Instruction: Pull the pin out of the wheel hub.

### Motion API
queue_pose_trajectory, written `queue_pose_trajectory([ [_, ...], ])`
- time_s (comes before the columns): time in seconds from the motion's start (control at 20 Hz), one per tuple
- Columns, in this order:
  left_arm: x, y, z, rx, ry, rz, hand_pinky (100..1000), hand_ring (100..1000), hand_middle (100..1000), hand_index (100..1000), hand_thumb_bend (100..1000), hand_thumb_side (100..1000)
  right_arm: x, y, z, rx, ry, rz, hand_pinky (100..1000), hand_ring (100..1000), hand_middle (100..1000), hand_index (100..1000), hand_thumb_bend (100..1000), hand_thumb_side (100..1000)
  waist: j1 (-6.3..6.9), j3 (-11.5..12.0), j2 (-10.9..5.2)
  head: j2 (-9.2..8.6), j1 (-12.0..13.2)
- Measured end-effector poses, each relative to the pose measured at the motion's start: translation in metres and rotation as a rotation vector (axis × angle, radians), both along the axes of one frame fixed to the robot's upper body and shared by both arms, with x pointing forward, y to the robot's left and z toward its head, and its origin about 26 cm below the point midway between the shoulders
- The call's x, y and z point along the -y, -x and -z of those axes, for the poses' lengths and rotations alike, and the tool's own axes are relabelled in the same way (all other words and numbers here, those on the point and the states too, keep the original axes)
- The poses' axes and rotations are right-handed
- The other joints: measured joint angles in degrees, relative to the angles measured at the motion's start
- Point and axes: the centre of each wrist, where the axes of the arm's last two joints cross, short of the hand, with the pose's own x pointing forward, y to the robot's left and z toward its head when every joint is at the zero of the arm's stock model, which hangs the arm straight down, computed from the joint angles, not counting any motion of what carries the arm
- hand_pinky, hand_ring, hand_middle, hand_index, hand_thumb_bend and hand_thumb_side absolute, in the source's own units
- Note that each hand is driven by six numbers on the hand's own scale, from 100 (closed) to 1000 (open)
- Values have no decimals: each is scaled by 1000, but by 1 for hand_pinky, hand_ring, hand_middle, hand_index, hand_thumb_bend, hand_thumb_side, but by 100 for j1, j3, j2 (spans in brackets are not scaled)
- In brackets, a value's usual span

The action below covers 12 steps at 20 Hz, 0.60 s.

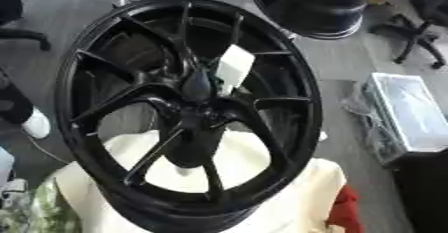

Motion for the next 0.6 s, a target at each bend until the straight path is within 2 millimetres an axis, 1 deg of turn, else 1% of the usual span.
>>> queue_pose_trajectory([
  [0.25, 0, 0, -1, 4, 1, 2, 858, 949, 857, 875, 100, 762, -2, 0, -5, 27, 1, 21, 830, 795, 866, 941, 100, 851, 1, -13, 18, -1, 21],
  [0.3, 0, 0, -1, 5, 0, 2, 858, 949, 857, 875, 100, 762, -1, 0, -5, 29, -2, 26, 830, 796, 867, 941, 100, 800, 0, -14, 23, -1, 24],
  [0.4, 0, 0, -1, 7, -2, 3, 858, 949, 857, 875, 100, 763, -2, 0, -4, 29, -5, 32, 833, 797, 867, 939, 100, 454, -1, -16, 24, -1, 29],
  [0.45, 0, 0, -1, 8, -3, 3, 858, 949, 857, 875, 100, 763, -2, 0, -4, 27, -7, 34, 833, 797, 867, 938, 100, 354, -1, -16, 25, -1, 31],
  [0.5, 0, 0, -1, 8, -4, 4, 858, 950, 857, 876, 100, 764, -2, 0, -4, 25, -9, 37, 833, 794, 860, 926, 100, 100, -1, -17, 25, -1, 32],
  [0.6, 0, 0, -1, 9, -4, 5, 858, 950, 857, 876, 100, 763, -1, 1, -3, 17, -16, 44, 834, 794, 860, 924, 100, 100, -1, -21, 25, -1, 33],
])
